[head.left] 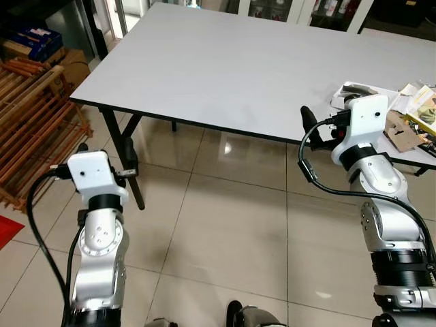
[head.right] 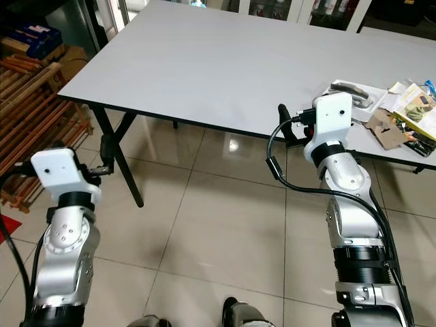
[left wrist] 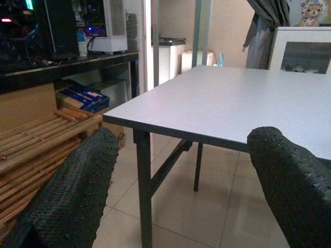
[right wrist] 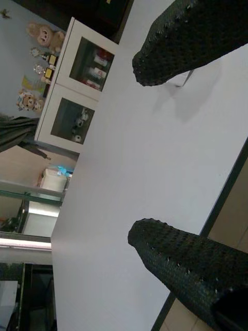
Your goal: Picking trash to rubbish bin
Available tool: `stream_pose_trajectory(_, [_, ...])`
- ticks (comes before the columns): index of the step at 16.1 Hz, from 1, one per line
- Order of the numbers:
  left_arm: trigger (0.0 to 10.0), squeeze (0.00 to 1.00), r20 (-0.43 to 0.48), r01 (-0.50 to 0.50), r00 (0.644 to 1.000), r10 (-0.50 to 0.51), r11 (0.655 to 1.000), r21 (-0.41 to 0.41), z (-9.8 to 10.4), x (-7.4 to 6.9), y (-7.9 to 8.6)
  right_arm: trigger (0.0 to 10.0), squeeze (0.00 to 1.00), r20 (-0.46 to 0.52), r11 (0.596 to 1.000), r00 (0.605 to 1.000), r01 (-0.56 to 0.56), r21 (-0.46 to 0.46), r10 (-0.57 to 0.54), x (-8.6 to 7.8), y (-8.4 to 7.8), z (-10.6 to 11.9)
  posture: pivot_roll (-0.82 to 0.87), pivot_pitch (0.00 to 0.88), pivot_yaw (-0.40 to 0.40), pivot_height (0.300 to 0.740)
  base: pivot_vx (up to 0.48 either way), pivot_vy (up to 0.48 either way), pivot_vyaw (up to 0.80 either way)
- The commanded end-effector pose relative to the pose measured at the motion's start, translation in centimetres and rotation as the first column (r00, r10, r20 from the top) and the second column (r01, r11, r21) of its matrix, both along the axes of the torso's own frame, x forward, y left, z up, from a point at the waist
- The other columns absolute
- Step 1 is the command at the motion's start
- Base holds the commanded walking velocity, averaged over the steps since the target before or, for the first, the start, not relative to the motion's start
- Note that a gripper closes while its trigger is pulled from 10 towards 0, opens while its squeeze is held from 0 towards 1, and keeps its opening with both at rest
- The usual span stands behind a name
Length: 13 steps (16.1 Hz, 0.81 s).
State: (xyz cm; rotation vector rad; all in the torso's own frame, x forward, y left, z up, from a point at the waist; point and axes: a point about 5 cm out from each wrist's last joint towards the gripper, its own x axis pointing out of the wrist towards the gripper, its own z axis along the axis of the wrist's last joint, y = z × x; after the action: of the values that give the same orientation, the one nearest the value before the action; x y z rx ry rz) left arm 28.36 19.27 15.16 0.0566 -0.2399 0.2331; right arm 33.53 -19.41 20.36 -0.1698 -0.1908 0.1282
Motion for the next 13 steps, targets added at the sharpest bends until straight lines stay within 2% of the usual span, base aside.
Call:
stream_pose_trajectory(1, [10.0, 0.0, 0.009, 0.003, 1.0, -0.003, 1.0, 0.012, 0.3, 0.4, 0.0, 10.0, 0.0, -0.016, 1.0, 1.0, 0.02, 0.002, -0.02, -0.2, -0.3, -0.6, -0.18, 0.117, -0.045, 0.74, 0.0, 0.0, 0.0])
stream_pose_trajectory(6, [10.0, 0.0, 0.013, 0.028, 0.999, -0.029, 0.999, 0.044, 0.9, 0.8, 0.5, 10.0, 0.0, -0.029, 0.997, 0.998, 0.049, 0.067, -0.047, -0.4, 0.3, -1.7, -0.15, 0.104, 0.001, 0.74, 0.0, 0.0, 0.0])
stream_pose_trajectory(13, [10.0, 0.0, 0.006, 0.066, 0.998, -0.066, 0.998, 0.005, 0.8, 0.7, 0.1, 10.0, 0.0, -0.037, 0.994, 0.998, 0.052, 0.1, -0.048, 0.3, 1.2, -2.1, -0.13, 0.092, 0.025, 0.74, 0.0, 0.0, -0.77])
